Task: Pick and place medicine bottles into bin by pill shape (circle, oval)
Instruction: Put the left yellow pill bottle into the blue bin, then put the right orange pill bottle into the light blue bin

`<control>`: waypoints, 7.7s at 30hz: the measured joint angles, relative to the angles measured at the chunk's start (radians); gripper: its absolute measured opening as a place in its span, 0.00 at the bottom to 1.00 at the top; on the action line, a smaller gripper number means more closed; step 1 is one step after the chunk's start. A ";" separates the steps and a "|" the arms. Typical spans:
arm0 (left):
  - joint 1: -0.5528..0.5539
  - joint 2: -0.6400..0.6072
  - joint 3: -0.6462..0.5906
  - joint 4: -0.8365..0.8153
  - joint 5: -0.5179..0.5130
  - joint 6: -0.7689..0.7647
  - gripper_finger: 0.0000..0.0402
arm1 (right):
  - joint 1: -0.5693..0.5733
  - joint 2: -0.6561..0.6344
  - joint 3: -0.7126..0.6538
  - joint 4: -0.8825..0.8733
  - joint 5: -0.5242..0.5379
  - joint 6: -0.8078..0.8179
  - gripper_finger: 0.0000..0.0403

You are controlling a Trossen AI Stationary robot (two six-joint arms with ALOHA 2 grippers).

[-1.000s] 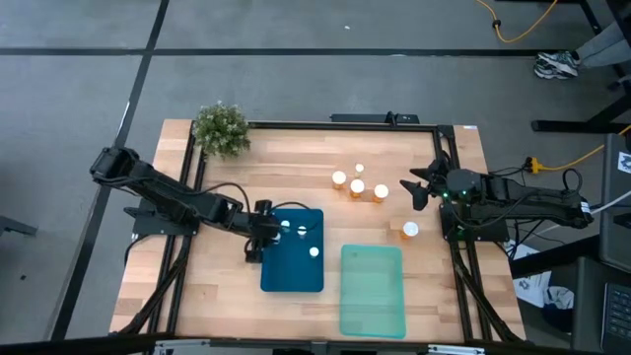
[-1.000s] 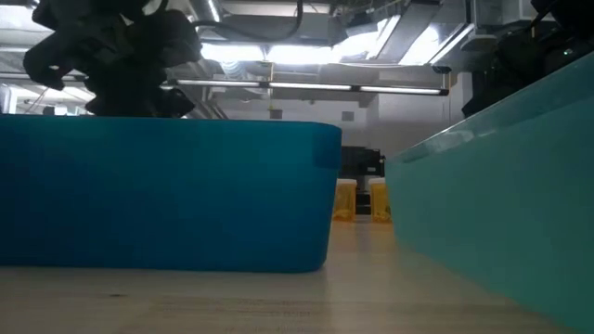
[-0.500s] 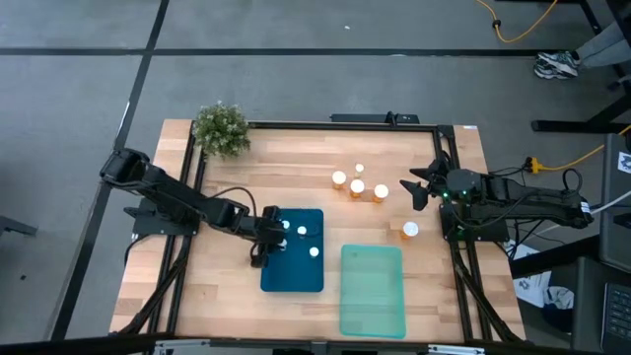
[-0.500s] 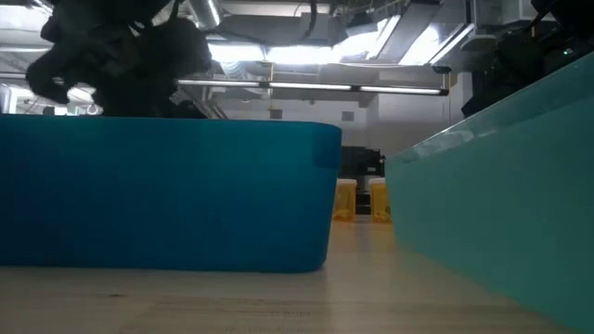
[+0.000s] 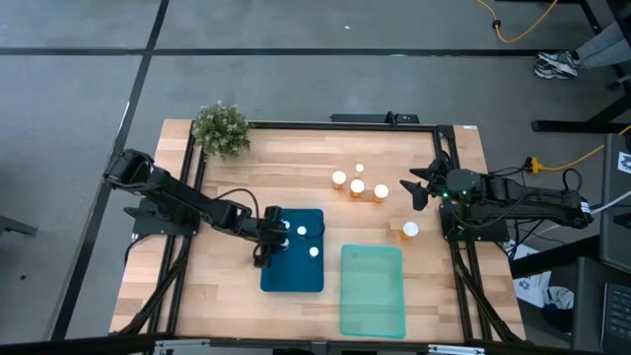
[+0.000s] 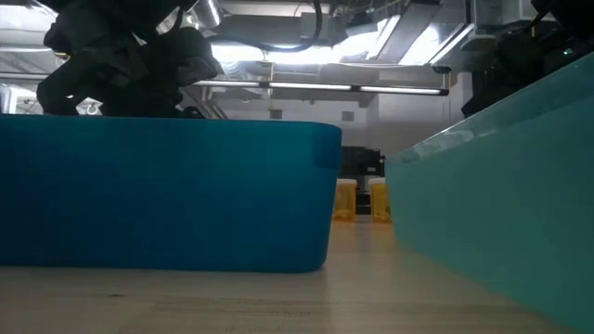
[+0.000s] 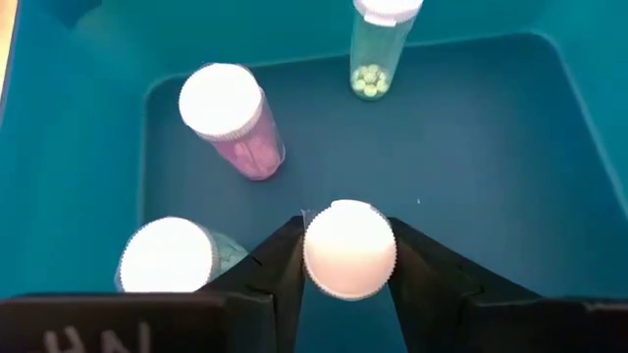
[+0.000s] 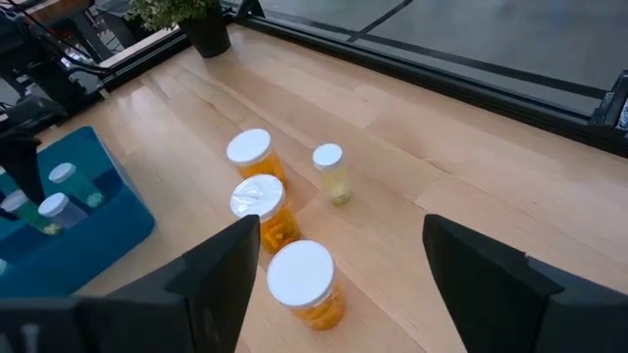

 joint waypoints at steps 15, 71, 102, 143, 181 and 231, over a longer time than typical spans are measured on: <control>0.000 0.000 0.080 -0.006 0.000 0.061 0.45 | 0.000 0.000 0.000 0.000 0.000 0.000 0.71; 0.366 -0.549 0.003 -0.322 -0.319 0.145 0.44 | 0.000 0.000 0.000 0.006 0.106 0.000 0.71; 0.542 -1.059 -0.350 -0.015 -0.172 0.257 0.44 | 0.000 0.000 0.000 -0.002 0.095 0.003 0.71; 0.560 -1.429 -0.651 0.085 -0.040 0.201 0.44 | 0.000 0.000 0.000 -0.007 0.096 0.004 0.71; 0.560 -1.429 -0.650 0.084 -0.041 0.209 0.44 | 0.000 0.000 0.000 0.113 -0.058 -0.129 0.71; 0.560 -1.428 -0.650 0.084 -0.041 0.210 0.44 | 0.485 0.695 0.622 -0.874 -0.307 0.503 0.71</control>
